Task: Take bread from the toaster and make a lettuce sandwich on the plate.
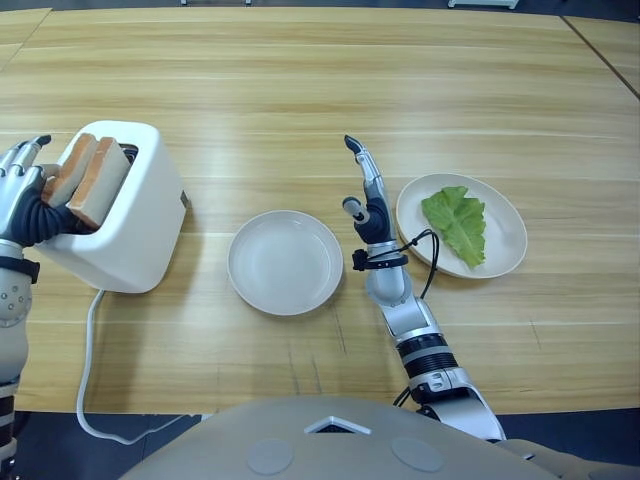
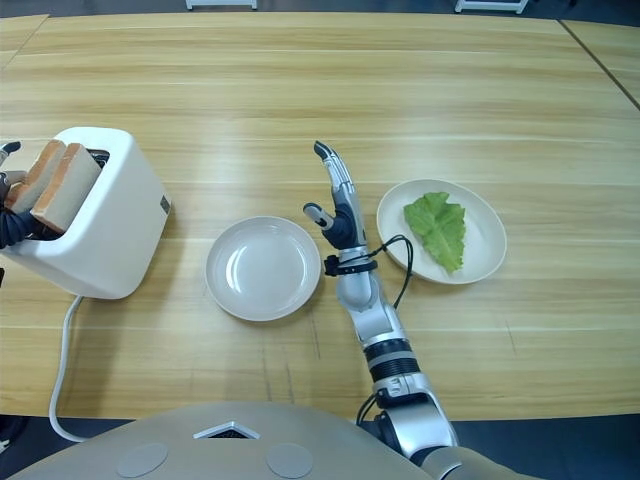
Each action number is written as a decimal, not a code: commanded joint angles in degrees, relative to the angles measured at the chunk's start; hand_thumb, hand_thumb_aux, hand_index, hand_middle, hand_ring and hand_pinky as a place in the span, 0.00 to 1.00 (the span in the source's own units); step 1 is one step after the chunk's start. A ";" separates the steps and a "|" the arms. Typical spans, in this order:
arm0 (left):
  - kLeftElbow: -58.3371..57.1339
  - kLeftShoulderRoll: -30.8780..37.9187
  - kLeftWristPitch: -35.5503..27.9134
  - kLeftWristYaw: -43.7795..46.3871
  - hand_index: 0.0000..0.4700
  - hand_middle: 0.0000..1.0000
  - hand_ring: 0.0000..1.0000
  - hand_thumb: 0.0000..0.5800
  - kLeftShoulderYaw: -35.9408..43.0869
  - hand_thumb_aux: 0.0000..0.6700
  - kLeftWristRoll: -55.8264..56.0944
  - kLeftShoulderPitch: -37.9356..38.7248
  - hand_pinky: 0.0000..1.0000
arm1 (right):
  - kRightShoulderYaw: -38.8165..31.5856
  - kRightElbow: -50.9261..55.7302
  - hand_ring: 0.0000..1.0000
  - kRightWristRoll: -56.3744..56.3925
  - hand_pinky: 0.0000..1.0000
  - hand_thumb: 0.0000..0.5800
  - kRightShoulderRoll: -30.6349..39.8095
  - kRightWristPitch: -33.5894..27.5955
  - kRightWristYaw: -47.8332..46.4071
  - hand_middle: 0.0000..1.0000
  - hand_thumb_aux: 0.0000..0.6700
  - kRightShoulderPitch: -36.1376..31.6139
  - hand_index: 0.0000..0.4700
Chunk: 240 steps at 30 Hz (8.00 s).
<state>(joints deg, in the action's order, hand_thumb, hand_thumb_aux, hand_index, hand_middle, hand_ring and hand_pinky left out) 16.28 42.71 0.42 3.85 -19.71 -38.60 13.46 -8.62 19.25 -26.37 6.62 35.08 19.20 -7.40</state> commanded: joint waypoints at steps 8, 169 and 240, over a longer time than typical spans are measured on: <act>4.64 -4.13 4.44 -6.23 1.00 0.00 0.00 1.00 -6.23 1.00 7.11 -4.41 0.00 | -0.42 1.07 0.00 -0.46 0.00 0.00 0.15 0.08 0.89 0.00 0.00 -0.80 0.00; 7.34 -15.95 -0.72 9.12 0.00 0.00 0.00 0.00 10.26 0.00 20.28 -14.58 0.00 | -21.35 -7.51 0.00 -5.32 0.00 1.00 16.71 -17.19 -42.20 0.00 1.00 -18.82 1.00; 12.22 -2.54 -5.69 10.98 1.00 0.00 0.00 1.00 -2.70 1.00 3.70 -10.12 0.00 | -12.09 -10.78 0.00 -6.24 0.00 0.00 14.13 -20.16 -32.12 0.00 0.00 -16.23 0.00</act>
<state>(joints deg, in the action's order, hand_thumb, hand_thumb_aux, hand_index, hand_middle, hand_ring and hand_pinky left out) 26.92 40.53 -5.84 16.61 -20.93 -35.95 5.16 -20.98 8.32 -32.58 20.85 14.87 -13.12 -22.72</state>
